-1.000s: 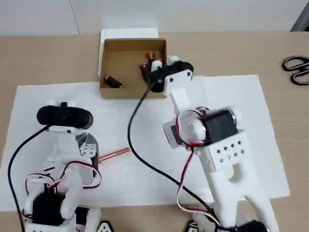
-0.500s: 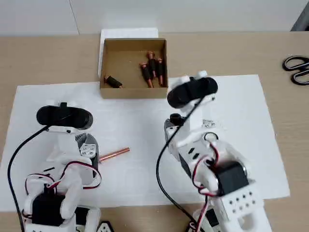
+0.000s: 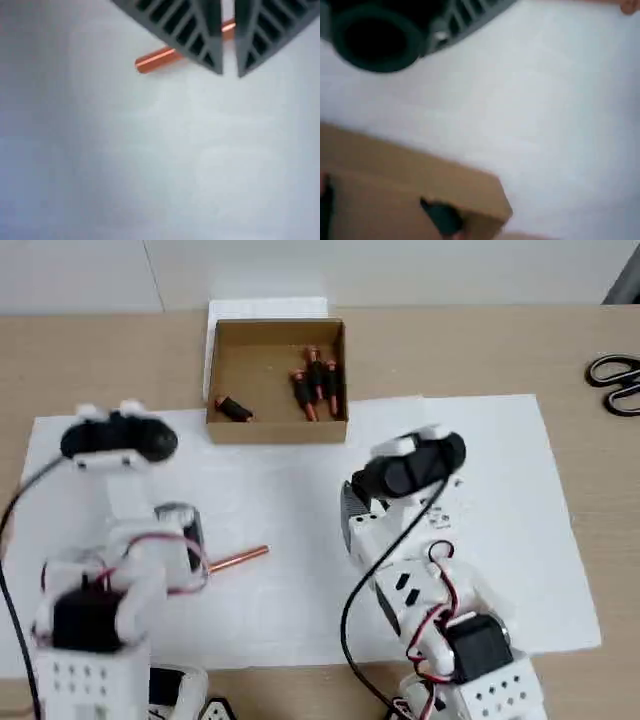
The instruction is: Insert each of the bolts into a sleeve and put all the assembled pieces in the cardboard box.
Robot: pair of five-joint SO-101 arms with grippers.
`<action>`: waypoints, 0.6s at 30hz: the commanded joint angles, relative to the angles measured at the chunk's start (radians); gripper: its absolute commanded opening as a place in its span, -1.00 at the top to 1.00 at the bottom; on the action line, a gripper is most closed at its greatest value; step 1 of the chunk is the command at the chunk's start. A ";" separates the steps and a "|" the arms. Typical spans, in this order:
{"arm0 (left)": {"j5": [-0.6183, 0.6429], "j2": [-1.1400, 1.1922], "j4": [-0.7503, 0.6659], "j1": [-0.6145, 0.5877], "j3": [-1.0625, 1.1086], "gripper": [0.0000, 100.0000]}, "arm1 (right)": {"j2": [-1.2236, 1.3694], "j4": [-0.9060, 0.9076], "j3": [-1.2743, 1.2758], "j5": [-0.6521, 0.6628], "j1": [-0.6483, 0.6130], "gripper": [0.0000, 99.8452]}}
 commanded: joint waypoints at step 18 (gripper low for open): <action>0.821 0.358 -0.133 0.264 -0.173 0.98 | -0.467 -0.289 0.408 0.279 0.185 0.99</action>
